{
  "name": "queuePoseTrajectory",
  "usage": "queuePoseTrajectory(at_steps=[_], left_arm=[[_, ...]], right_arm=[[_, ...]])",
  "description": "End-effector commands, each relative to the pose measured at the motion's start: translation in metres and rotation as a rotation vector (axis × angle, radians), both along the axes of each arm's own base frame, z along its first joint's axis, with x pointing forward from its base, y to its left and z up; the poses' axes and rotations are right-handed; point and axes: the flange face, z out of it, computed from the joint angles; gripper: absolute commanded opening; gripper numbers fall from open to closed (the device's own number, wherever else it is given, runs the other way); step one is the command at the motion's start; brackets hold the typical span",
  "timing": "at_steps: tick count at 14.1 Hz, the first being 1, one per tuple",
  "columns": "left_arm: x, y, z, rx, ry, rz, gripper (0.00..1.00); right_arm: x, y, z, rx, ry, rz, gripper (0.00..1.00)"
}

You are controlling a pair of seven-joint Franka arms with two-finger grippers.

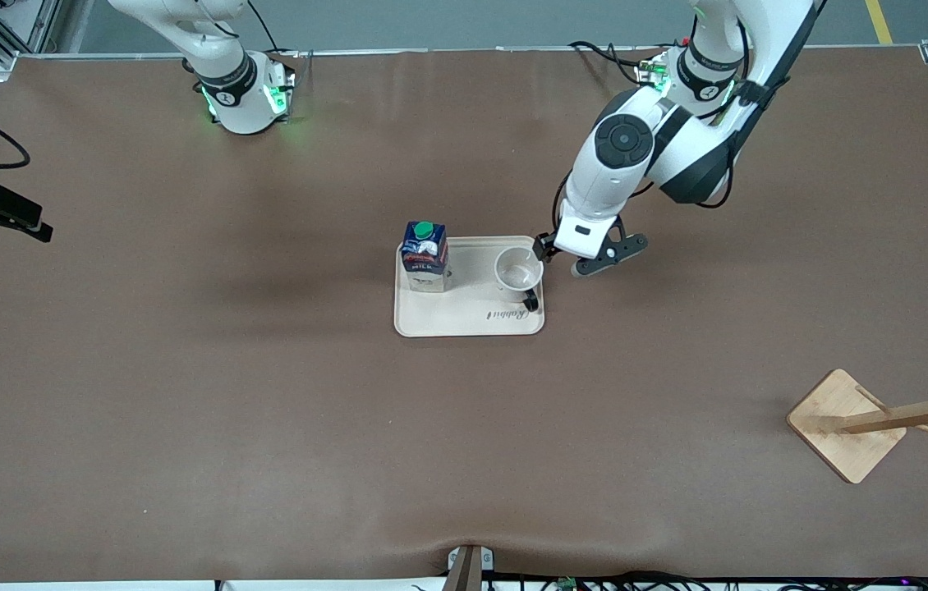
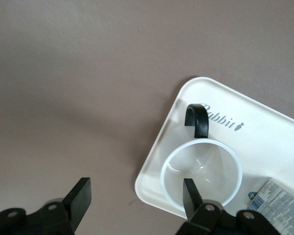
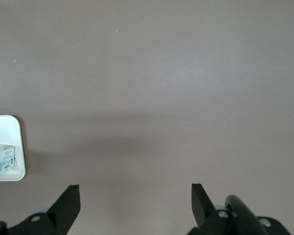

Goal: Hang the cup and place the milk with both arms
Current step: 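Move the left gripper over the white mug on the tray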

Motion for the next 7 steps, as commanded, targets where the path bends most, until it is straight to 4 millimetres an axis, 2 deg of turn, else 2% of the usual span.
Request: queuePoseTrajectory(at_steps=[1,4,5,7], left_arm=[[-0.001,-0.012,-0.019,-0.025,0.002,0.011,0.83],[-0.006,-0.018,-0.036,0.002,0.008,0.0,0.79],[-0.006,-0.022,-0.043,0.009,0.004,0.013,0.79],[-0.011,-0.029,-0.059,0.021,-0.006,0.022,0.74]], right_arm=[[0.007,-0.002,-0.008,0.02,0.008,0.004,1.0],[0.008,-0.001,-0.01,0.022,0.011,0.004,1.0],[0.012,0.001,-0.019,0.024,0.029,0.008,1.0],[0.013,0.006,-0.021,0.024,0.031,0.017,1.0]])
